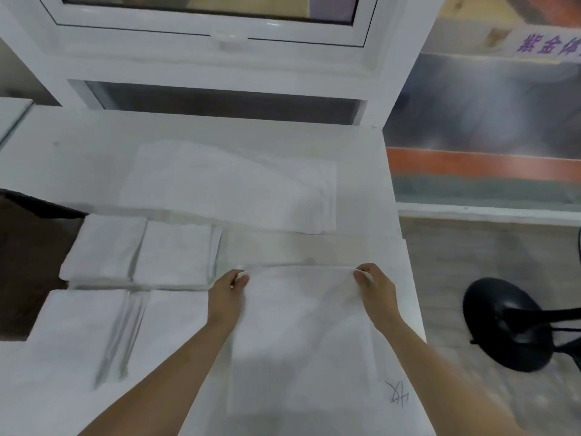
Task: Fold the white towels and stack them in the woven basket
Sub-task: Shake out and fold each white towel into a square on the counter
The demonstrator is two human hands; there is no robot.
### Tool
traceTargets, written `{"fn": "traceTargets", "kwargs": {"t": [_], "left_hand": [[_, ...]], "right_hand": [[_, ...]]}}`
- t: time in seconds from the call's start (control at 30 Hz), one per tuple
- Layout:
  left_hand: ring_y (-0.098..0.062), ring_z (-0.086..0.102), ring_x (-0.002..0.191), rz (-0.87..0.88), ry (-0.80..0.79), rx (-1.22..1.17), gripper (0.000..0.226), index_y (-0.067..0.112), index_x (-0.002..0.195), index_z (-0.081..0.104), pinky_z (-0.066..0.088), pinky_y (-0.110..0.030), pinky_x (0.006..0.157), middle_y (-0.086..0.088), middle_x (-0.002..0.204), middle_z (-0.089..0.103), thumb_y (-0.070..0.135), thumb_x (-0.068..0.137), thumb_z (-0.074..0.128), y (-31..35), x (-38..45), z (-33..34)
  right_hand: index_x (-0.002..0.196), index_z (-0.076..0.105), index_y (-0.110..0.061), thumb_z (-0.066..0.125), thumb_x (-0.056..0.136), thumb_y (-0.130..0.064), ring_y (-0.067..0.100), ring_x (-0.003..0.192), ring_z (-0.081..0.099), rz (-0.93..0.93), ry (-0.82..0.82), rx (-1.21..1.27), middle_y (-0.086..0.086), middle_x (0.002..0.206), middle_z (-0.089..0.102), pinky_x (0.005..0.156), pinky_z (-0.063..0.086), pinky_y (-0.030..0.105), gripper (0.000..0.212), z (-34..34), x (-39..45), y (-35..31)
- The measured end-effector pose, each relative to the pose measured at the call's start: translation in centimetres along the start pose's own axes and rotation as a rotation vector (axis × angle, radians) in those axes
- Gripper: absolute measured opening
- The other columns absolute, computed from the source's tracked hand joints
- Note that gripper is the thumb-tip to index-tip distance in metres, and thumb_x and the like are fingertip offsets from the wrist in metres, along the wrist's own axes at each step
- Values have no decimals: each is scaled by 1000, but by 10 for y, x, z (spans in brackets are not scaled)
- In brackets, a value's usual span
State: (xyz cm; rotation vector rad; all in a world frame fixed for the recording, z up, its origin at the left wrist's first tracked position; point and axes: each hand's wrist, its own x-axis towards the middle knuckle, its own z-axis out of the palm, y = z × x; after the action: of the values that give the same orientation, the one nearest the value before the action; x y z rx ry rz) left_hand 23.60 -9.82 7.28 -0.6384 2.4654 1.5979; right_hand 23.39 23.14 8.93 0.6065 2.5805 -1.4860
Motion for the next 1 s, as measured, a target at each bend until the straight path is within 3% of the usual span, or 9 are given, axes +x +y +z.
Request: {"fn": "traceTargets", "kwargs": {"t": [0.17,0.23,0.3,0.43,0.63,0.87,1.0], "left_hand": [[-10,52,68,24,43,127,23,17,79,59,36,-16,59,7,71,56,19,102,58,-6,23,15],[-11,60,80,26,84,166,12,19,95,66,42,-17,71,7,85,65,17,103,58,-9,30,20],[-14,63,93,48,127,227,17,15,116,68,47,-25,86,4,104,67,15,103,57,-13,33,23],[-17,63,102,99,92,325,26,15,127,65,52,-35,97,-1,120,63,13,103,56,-23,24,27],[-20,61,115,343,-61,543,24,14,120,69,44,-26,100,-2,125,65,13,97,66,-52,-23,34],[-22,63,94,604,-239,676,19,17,100,73,58,-35,72,1,107,64,13,84,82,-117,-102,30],[-18,62,107,667,-360,676,14,20,94,71,55,-30,85,2,113,64,23,85,80,-148,-139,15]], "right_hand": [[99,65,-28,59,104,-28,9,90,65,-105,-83,-189,-10,95,69,77,53,32,7,14,44,22],[113,65,-27,62,102,-26,13,102,63,-166,-112,-305,-7,110,66,87,52,32,11,19,58,31],[123,65,-23,66,98,-20,20,112,60,-253,-104,-448,-1,123,63,95,51,36,25,23,66,40],[123,65,-20,70,93,-13,26,118,60,-358,-107,-561,1,131,61,99,51,43,32,23,61,47],[121,66,-22,69,93,-18,24,120,58,-473,-219,-633,-3,129,62,96,49,39,29,22,14,79],[113,69,-25,66,95,-28,16,109,60,-632,-357,-666,-7,117,61,90,45,26,19,15,-89,143],[113,68,-26,62,94,-45,16,116,59,-587,-399,-702,-8,128,60,93,52,33,26,-4,-135,172]]}}
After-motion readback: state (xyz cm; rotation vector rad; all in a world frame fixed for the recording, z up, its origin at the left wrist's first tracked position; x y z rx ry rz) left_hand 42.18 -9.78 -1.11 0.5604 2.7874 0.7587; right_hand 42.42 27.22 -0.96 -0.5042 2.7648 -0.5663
